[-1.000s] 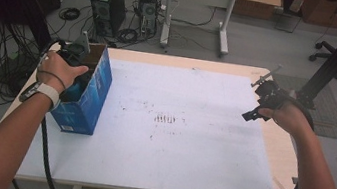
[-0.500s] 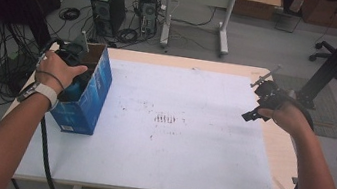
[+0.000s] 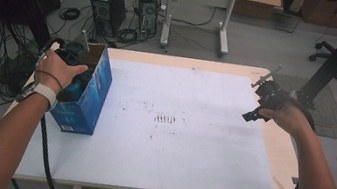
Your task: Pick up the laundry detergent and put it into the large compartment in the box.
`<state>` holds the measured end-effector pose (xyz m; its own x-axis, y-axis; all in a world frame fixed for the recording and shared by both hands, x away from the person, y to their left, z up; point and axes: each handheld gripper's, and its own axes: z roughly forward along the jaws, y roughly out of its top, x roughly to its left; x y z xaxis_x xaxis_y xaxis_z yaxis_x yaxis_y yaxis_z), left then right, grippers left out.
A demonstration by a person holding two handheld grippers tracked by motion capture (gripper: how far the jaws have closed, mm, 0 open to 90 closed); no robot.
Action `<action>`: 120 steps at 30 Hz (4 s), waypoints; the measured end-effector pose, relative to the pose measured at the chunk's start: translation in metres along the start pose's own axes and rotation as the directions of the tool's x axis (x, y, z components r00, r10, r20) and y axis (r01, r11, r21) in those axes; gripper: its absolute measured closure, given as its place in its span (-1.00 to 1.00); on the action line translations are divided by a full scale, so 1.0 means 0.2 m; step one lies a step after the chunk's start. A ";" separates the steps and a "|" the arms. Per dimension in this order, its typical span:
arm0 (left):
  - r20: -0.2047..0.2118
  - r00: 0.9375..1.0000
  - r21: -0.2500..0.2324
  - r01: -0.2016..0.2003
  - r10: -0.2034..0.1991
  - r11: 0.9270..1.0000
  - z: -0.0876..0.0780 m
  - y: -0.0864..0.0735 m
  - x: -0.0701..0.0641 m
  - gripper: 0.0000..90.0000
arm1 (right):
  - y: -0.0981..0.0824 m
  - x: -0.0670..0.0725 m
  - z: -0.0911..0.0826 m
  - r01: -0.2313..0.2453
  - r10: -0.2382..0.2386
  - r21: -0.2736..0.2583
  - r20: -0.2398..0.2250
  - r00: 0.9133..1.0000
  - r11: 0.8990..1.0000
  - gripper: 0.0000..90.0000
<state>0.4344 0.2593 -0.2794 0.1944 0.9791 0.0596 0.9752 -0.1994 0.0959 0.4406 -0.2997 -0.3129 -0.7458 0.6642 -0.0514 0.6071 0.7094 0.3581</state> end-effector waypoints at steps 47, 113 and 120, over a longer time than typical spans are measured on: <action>-0.029 0.999 -0.080 -0.031 0.029 0.996 -0.09 -0.04 -0.01 -0.63 | -0.04 0.02 -0.04 -0.008 0.008 -0.013 0.005 1.000 1.000 -0.78; 0.101 0.946 -0.061 -0.302 0.307 0.951 -0.55 -0.13 -0.30 -0.70 | -0.01 0.07 -0.13 0.009 -0.008 -0.018 0.009 1.000 1.000 -0.78; 0.110 0.929 -0.056 -0.350 0.354 0.935 -0.59 -0.14 -0.36 -0.71 | 0.00 0.07 -0.15 0.009 -0.009 -0.023 0.012 1.000 1.000 -0.78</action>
<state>0.3806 0.1897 -0.1693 0.5372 0.8432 -0.0198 0.8381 -0.5310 0.1248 0.4217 -0.2968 -0.2859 -0.7479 0.6605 -0.0662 0.5936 0.7101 0.3786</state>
